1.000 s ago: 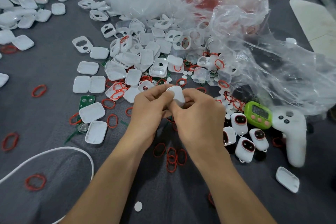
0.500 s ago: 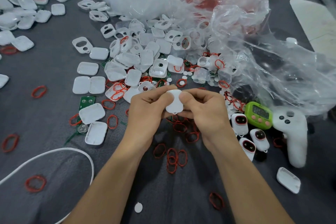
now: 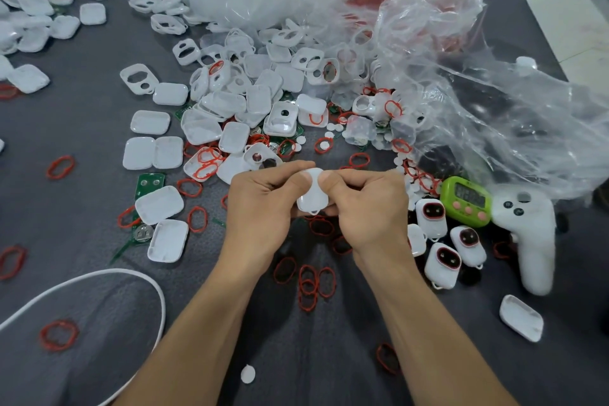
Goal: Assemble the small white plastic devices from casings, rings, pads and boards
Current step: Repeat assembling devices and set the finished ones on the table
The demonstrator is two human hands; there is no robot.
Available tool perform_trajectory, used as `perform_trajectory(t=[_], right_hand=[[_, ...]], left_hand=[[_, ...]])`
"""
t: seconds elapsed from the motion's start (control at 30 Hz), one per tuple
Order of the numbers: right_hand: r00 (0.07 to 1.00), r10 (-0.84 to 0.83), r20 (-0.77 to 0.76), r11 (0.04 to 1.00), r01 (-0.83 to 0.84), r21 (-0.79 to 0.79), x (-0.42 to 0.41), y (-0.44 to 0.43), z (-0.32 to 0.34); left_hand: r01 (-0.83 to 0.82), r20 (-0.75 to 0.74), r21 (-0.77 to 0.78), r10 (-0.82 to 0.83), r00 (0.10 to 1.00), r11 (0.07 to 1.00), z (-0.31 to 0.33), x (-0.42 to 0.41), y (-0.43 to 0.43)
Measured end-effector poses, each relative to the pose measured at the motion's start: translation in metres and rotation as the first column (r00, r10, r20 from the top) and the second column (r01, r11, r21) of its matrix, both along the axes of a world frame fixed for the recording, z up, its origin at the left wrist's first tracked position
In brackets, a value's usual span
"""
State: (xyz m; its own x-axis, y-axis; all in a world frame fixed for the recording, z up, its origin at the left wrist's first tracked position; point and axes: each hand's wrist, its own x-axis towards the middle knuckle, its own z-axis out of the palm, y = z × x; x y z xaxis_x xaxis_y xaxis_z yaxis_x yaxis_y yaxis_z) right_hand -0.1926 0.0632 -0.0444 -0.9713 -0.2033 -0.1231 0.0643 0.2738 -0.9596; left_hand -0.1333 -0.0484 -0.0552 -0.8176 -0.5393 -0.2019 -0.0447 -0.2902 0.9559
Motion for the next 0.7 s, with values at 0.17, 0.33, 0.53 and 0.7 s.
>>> perform_trajectory(t=[0.17,0.33,0.53,0.7], right_hand=[[0.995,0.049,0.089,0.997,-0.043,-0.067,-0.003,0.004,0.004],[0.969,0.230,0.090,0.973,-0.231,0.002,-0.009,0.012,0.010],[0.960,0.252,-0.123,0.951,-0.222,0.216,-0.010,0.020,0.022],[0.835,0.426,-0.348,0.804,-0.174,0.569,-0.009,0.019,0.032]], left_hand=[[-0.003,-0.026,-0.013,0.003,1.000,1.000,-0.001,0.000,0.001],[0.010,-0.061,0.109,-0.003,0.998,0.994,0.001,-0.002,0.001],[-0.022,-0.046,-0.217,0.012,0.999,0.976,-0.003,0.000,-0.002],[0.041,-0.043,-0.352,-0.060,0.997,0.935,-0.002,0.001,-0.002]])
